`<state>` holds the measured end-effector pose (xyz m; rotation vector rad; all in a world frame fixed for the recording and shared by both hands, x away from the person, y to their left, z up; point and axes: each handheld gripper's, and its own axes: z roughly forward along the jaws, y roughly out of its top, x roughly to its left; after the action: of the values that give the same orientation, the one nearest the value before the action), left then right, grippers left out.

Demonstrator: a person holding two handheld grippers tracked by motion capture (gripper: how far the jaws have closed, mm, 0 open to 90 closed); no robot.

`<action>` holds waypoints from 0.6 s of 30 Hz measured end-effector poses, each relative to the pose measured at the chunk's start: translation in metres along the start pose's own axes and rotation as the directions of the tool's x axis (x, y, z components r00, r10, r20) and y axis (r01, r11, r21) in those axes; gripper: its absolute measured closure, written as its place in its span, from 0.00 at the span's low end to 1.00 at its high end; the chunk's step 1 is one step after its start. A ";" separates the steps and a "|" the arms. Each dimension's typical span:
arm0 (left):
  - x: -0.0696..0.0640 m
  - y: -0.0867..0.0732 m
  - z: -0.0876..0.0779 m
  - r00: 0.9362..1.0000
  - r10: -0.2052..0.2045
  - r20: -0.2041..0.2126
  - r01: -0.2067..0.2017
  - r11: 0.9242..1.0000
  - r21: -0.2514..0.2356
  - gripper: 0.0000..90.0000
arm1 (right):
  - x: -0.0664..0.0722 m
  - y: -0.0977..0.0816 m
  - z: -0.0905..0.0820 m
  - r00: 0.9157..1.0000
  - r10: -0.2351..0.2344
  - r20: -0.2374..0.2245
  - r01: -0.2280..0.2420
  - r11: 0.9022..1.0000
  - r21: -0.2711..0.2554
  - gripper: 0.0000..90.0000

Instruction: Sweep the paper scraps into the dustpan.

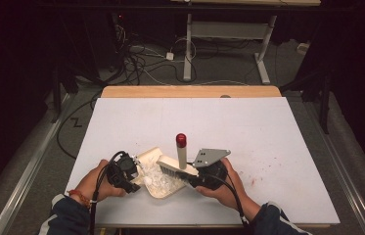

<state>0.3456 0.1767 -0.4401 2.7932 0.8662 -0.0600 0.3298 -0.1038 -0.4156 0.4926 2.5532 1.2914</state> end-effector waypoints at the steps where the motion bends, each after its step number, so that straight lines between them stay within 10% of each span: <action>1: 0.000 0.000 0.000 1.000 -0.001 -0.001 0.001 1.000 0.000 0.70 | -0.002 0.000 -0.002 1.000 0.000 0.005 0.000 1.000 -0.005 0.76; 18: 0.001 -0.002 0.002 0.999 -0.032 0.002 0.032 0.999 -0.037 0.70 | -0.036 -0.005 -0.038 0.995 0.074 0.061 -0.073 0.997 -0.025 0.76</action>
<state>0.3453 0.1782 -0.4429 2.7452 0.9023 -0.0504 0.3480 -0.1489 -0.3955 0.6173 2.4883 1.3074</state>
